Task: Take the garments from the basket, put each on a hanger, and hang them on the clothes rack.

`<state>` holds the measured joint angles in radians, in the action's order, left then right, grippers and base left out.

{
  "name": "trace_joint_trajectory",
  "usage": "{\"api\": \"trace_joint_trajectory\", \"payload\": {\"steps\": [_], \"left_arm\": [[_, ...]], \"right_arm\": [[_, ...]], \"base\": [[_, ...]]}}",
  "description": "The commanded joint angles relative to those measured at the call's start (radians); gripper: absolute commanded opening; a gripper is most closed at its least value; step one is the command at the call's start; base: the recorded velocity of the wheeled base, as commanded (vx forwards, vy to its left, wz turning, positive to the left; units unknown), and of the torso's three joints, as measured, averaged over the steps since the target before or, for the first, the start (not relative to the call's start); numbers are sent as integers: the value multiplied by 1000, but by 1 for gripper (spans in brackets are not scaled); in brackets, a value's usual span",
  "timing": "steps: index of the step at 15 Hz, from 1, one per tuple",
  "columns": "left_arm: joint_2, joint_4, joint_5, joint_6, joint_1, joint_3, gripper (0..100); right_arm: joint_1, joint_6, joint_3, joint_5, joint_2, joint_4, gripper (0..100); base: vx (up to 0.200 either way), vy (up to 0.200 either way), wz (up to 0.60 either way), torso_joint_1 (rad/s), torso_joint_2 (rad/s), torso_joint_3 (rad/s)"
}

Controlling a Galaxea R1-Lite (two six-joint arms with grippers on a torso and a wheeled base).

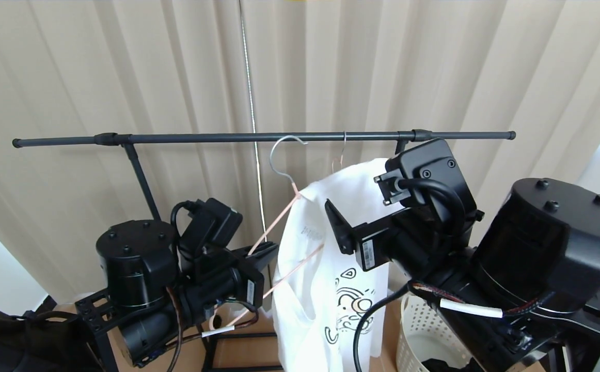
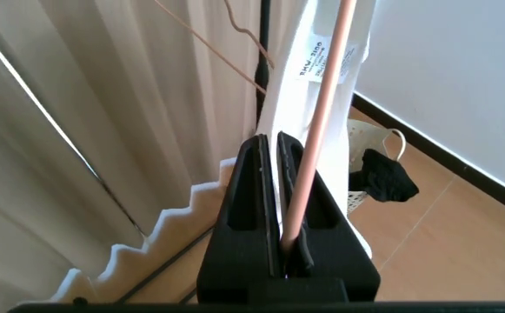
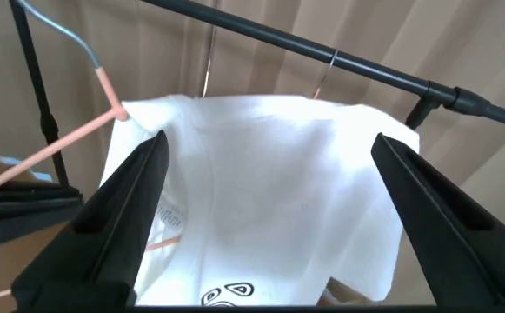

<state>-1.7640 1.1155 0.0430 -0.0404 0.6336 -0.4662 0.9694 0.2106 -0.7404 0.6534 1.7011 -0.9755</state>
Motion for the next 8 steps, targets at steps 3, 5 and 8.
{"api": "trace_joint_trajectory", "payload": {"steps": [3,5,8], "left_arm": [[-2,6,3,-7,-40,-6,0],[-3,24,3,-6,-55,0,0],[11,50,28,-41,-83,80,0]], "right_arm": [[0,3,88,-130,-75,24,100],[0,3,102,-182,-69,43,100],[-51,4,174,-279,-110,46,100]], "base": [[0,0,0,0,0,0],[0,0,0,0,0,0],[0,0,0,0,0,0]]}}
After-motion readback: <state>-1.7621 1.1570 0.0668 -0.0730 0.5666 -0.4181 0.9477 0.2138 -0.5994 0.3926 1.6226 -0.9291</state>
